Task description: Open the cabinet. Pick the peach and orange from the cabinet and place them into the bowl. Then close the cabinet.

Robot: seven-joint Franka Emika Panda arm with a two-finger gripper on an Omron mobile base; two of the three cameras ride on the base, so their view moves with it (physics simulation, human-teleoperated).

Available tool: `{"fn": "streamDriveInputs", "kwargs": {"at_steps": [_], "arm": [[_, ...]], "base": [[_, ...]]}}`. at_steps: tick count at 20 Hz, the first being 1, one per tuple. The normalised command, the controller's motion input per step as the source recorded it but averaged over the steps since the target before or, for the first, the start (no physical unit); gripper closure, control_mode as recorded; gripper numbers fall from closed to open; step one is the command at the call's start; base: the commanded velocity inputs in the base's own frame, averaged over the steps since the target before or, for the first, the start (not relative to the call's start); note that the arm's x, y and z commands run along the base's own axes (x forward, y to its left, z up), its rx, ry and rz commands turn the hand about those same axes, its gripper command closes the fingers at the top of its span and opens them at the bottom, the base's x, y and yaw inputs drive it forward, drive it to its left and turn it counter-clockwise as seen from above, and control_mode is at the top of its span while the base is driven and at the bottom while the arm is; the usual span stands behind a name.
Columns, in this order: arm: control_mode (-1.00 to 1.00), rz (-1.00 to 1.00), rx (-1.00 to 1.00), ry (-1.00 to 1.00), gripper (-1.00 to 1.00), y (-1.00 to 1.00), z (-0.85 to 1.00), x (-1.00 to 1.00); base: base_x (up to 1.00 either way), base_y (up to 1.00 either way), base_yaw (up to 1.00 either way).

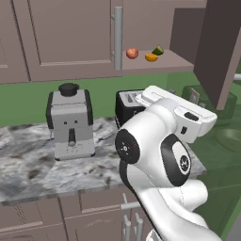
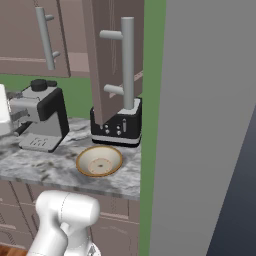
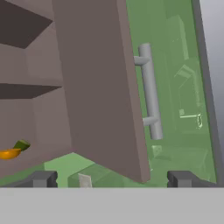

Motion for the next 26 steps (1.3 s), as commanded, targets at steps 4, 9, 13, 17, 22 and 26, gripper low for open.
{"fn": "streamDriveInputs", "kwargs": {"at_steps": [4, 9, 13, 17, 22, 26], "arm": [[-1.00, 0.27, -0.06, -0.11, -1.00, 0.42, 0.08, 0.11], [-1.00, 0.15, -0.06, -0.06, -1.00, 0.23, 0.14, 0.36], [-1.00, 0.08, -0.05, -0.06, -1.00, 0.08, 0.19, 0.37], [-1.00, 0.04, -0.04, -0.06, -1.00, 0.06, 0.27, 0.42], [-1.00, 0.08, -0.06, -0.07, -1.00, 0.20, 0.25, 0.48], [-1.00, 0.07, -0.06, -0.06, -1.00, 0.20, 0.24, 0.56]], "base": [[0.00, 0.00, 0.00], [0.00, 0.00, 0.00], [0.00, 0.00, 0.00], [0.00, 0.00, 0.00], [0.00, 0.00, 0.00], [0.00, 0.00, 0.00]]}}
